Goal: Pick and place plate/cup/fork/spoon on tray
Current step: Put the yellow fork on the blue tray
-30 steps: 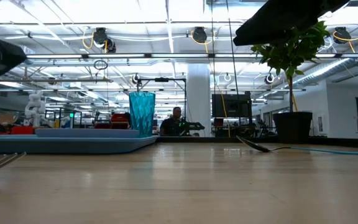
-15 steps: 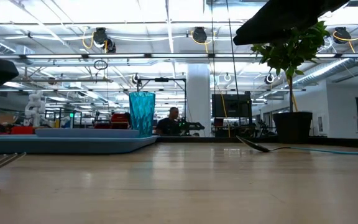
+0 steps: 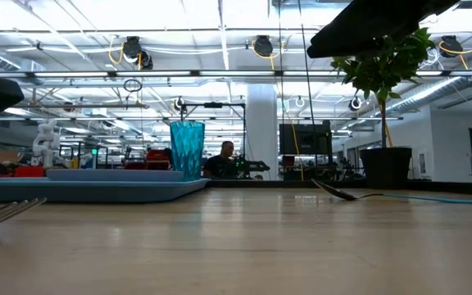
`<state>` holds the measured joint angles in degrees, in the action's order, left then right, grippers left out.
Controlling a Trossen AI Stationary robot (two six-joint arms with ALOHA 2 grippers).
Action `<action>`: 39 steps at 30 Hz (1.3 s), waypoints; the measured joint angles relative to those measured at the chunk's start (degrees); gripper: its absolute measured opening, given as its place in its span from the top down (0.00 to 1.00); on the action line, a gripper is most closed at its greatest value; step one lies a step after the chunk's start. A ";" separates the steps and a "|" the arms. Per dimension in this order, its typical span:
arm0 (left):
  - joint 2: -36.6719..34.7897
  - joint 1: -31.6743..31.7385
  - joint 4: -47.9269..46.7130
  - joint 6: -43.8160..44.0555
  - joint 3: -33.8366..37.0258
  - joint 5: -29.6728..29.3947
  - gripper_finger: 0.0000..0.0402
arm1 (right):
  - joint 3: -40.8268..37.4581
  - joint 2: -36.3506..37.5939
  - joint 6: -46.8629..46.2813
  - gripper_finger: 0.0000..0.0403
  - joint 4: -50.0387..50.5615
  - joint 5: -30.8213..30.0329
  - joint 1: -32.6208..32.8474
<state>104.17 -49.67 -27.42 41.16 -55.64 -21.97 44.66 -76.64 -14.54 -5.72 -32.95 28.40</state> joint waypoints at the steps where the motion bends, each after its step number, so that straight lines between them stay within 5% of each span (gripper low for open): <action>1: -0.37 0.09 0.00 0.10 0.06 0.04 0.95 | 0.00 0.00 0.15 0.70 -0.04 0.02 0.00; 39: -2.16 0.90 -1.64 1.03 0.23 -4.01 0.97 | 0.02 0.00 0.69 0.70 -0.09 0.04 0.00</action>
<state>102.02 -48.77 -29.06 42.18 -55.42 -25.98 44.69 -76.64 -13.85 -5.80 -32.91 28.40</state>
